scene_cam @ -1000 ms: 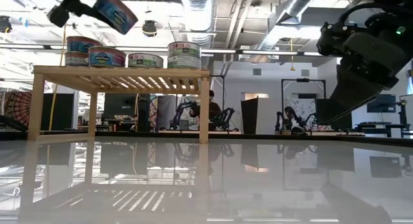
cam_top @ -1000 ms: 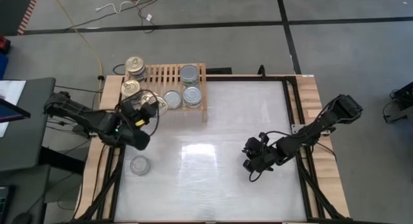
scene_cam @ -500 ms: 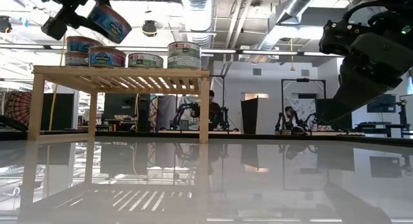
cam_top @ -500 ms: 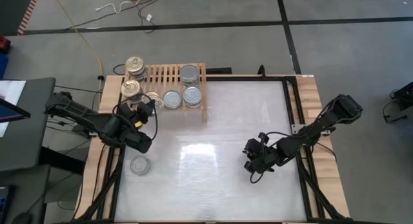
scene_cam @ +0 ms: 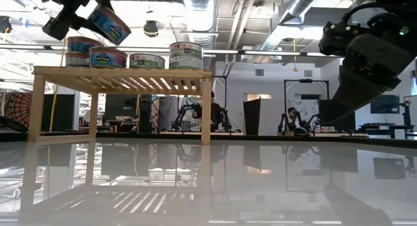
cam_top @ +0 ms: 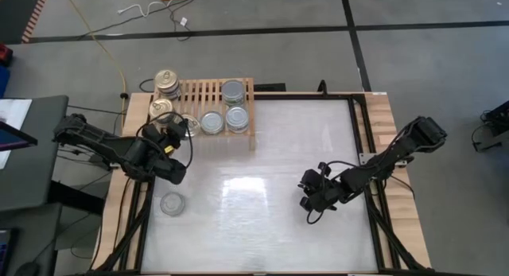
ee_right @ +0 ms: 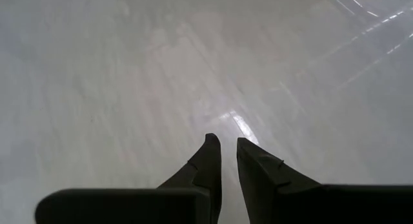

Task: Stack canned seafood by type on shelf
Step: Stack the blue tuna can on top of the bottom right blue tuna can on the shelf

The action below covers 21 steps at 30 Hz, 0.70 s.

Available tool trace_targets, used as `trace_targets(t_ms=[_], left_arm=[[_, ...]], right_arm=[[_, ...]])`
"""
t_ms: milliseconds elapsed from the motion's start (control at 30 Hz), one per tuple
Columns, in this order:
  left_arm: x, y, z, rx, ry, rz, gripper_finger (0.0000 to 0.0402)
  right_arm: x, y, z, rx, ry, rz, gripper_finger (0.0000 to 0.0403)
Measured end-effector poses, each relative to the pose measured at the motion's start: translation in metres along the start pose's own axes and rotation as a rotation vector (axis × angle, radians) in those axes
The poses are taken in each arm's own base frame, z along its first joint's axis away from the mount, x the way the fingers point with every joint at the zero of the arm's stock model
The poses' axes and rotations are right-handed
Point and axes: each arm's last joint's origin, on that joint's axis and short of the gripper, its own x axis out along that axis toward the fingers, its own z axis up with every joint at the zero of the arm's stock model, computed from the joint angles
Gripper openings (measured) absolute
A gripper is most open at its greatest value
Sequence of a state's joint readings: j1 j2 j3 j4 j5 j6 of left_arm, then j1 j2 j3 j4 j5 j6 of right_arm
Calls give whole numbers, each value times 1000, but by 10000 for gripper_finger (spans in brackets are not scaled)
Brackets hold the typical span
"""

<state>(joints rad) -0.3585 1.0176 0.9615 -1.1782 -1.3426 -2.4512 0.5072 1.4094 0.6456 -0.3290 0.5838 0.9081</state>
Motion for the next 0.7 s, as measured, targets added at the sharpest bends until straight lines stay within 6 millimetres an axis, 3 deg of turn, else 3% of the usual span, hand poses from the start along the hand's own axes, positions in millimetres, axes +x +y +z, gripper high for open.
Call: trace_targets(t_ms=[700], left_arm=[[17,-1,6,180,-88,67,199]], right_arm=[[0,0,0,0,0,0,79]])
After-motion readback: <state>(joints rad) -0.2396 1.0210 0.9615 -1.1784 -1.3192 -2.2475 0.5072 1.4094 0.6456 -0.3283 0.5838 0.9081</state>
